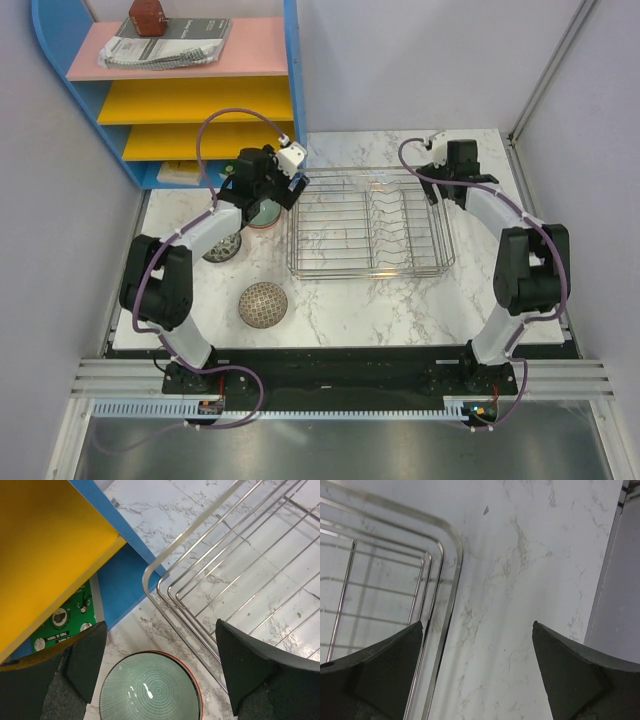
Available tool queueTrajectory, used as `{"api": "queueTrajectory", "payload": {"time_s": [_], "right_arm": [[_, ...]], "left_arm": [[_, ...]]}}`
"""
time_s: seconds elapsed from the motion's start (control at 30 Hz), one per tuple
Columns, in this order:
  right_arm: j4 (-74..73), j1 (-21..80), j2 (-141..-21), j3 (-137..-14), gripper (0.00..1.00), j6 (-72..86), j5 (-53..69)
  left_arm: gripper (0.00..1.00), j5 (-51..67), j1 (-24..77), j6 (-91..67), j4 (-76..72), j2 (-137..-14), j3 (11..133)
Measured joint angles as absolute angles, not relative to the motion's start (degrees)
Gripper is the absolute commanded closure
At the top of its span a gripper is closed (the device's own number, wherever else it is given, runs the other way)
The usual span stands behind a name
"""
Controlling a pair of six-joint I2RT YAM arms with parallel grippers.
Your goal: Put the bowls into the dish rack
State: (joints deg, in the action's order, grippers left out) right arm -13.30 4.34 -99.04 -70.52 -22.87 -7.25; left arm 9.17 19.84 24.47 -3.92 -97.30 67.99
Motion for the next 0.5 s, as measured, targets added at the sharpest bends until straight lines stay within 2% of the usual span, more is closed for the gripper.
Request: {"api": "queueTrajectory", "payload": {"time_s": [0.5], "right_arm": [[-9.61, 3.31, -115.81, -89.27, 0.02, -19.44, -10.5]], "left_arm": [[0.05, 11.16, 20.69, 24.75, -2.7, -95.46, 61.04]]}}
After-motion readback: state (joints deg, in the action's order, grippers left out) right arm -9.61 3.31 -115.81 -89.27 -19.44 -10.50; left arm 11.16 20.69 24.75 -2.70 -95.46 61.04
